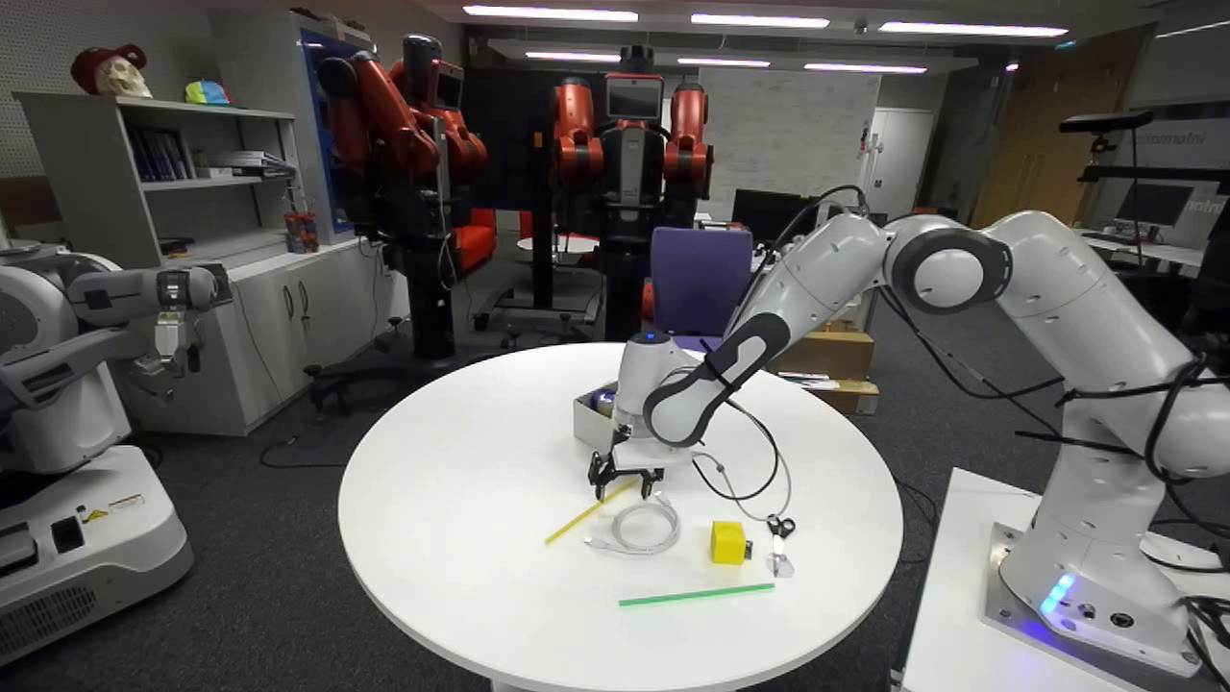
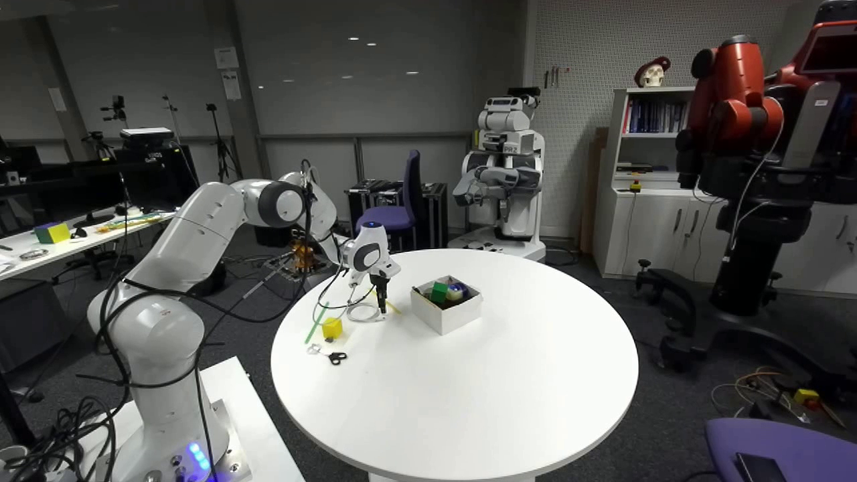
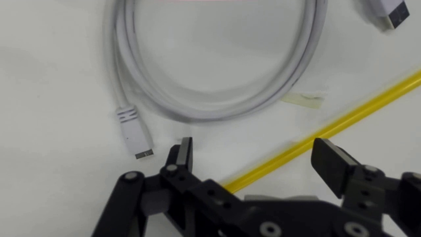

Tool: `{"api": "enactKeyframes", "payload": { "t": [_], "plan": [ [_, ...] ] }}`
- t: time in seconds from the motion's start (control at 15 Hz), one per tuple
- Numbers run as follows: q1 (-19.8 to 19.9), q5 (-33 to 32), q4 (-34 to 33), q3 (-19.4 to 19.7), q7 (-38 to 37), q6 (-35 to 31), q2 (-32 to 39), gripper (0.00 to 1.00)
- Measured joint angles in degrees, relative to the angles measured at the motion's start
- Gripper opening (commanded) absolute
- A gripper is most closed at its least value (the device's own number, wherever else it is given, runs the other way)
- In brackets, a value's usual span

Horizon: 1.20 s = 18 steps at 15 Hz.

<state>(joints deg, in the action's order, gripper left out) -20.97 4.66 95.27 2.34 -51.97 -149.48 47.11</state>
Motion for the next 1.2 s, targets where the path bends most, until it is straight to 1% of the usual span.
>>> {"api": "enactKeyframes", "payload": {
  "t": [0.47, 1.0, 1.2],
  "plan": [
    [0.07, 0.03, -0.64, 0.00, -0.38, 0.00, -0.03, 1.00],
    [-0.21, -0.02, -0.86, 0.35, -2.69, 0.13, 0.17, 1.00],
    [-0.49, -0.07, -1.64, 0.62, -3.80, 1.16, 0.59, 1.00]
  ]
}}
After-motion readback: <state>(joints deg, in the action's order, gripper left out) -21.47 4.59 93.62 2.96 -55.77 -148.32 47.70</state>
